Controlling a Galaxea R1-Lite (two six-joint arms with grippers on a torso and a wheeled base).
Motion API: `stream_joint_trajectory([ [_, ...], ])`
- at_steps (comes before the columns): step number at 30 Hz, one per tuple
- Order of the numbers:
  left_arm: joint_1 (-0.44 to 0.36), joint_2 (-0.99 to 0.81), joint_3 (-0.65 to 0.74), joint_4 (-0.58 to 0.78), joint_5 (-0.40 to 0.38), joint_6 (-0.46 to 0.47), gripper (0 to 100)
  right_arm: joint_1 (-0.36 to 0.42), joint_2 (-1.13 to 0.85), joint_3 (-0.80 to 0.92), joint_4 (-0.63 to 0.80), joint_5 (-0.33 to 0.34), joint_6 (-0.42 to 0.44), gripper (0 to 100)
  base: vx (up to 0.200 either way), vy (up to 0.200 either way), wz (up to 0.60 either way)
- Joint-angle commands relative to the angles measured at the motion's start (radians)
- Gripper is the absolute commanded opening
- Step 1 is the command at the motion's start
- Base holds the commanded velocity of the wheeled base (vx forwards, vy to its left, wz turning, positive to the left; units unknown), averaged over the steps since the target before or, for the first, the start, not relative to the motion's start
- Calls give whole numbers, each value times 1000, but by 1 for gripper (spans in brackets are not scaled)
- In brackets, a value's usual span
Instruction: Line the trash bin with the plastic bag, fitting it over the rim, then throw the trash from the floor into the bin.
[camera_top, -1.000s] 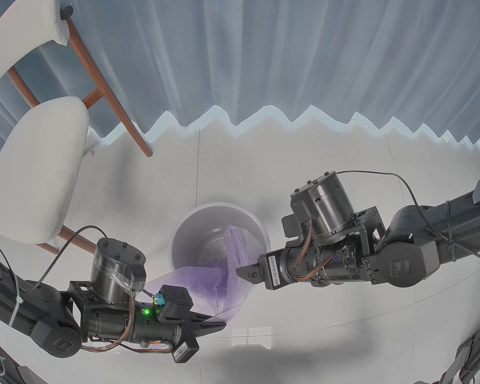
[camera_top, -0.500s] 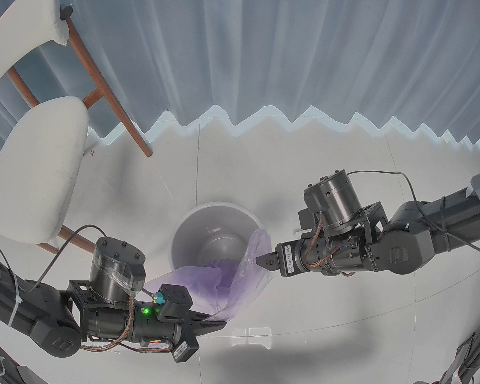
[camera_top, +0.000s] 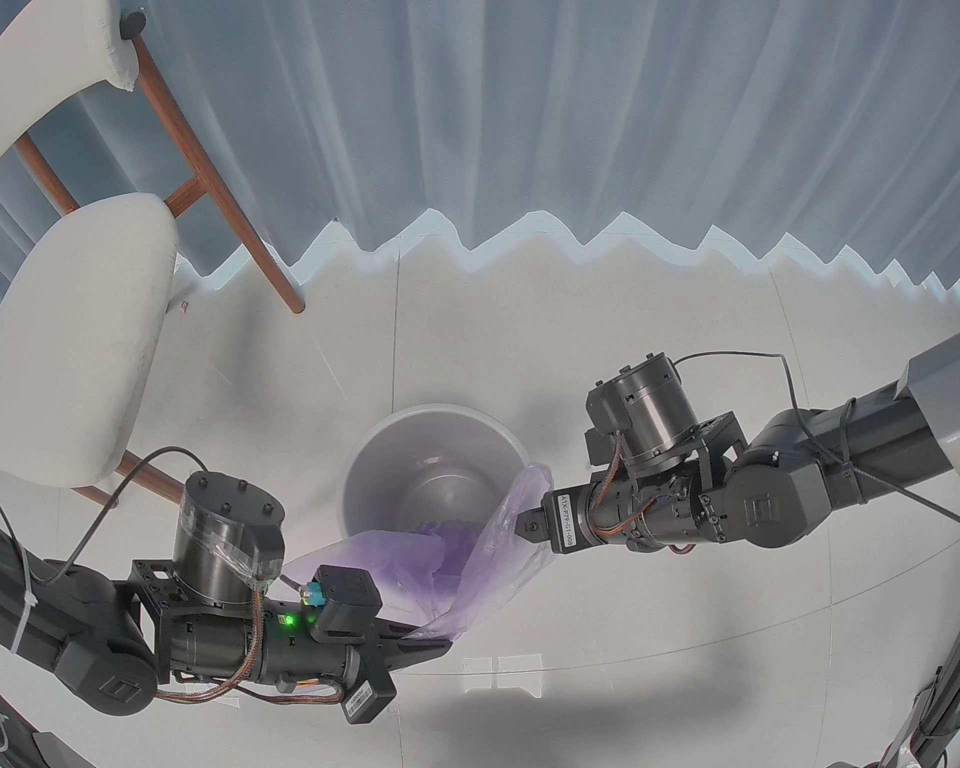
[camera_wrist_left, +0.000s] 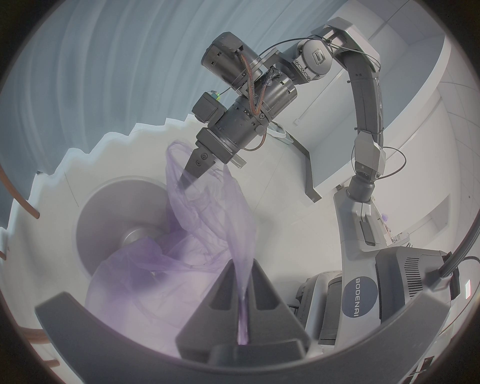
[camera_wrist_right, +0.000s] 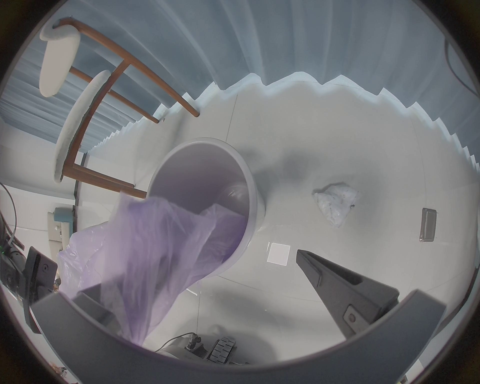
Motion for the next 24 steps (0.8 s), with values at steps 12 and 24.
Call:
stream_joint_trajectory([
  [12, 0, -2, 6, 1, 1, -11, 0, 13, -7, 0, -3, 1, -1, 0, 0, 0, 0],
  [24, 0, -18, 64, 1, 20, -90, 0, 51, -70, 52, -31, 26, 25, 0, 0, 0, 0],
])
